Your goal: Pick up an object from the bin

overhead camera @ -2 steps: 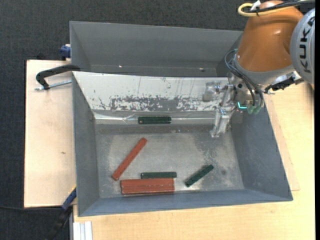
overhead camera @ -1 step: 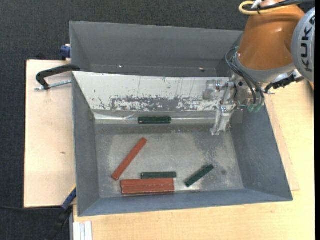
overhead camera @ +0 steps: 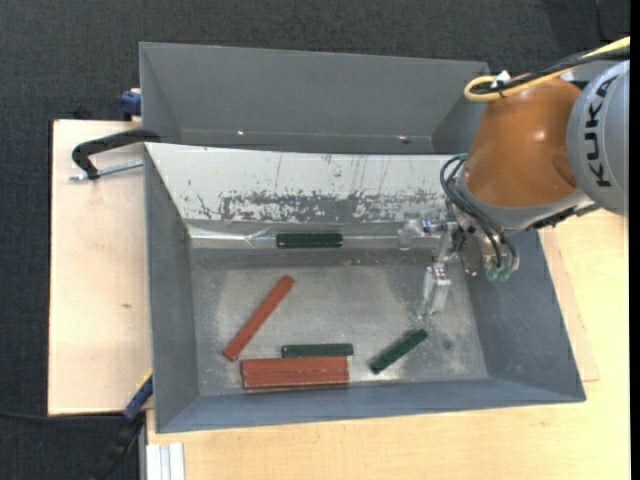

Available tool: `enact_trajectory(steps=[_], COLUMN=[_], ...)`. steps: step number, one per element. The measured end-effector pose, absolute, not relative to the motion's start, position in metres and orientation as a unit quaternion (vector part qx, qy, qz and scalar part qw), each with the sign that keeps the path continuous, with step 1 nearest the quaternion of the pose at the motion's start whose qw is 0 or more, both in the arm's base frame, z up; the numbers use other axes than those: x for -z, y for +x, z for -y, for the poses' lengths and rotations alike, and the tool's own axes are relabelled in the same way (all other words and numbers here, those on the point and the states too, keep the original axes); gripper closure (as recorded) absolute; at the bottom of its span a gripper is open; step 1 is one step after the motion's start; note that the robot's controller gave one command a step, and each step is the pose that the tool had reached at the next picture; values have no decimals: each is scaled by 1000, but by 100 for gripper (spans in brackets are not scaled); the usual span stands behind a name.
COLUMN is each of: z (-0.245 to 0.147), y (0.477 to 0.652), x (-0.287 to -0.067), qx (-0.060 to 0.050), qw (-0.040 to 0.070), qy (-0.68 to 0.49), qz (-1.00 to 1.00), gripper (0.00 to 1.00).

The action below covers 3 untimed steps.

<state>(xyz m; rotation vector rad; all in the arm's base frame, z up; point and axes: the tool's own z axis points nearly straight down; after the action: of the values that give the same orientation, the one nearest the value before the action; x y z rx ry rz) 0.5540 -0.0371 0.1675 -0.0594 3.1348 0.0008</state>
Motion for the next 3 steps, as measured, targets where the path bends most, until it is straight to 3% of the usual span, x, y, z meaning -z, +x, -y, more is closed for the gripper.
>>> enact_trajectory(steps=[1, 2, 3], z=[11, 43, 56], y=[546, 530, 504], x=[-141, -118, -70], qx=[0, -2, -1], qw=[0, 2, 1], qy=[-44, -53, -176], qz=[-999, -999, -984], gripper=[0, 0, 100])
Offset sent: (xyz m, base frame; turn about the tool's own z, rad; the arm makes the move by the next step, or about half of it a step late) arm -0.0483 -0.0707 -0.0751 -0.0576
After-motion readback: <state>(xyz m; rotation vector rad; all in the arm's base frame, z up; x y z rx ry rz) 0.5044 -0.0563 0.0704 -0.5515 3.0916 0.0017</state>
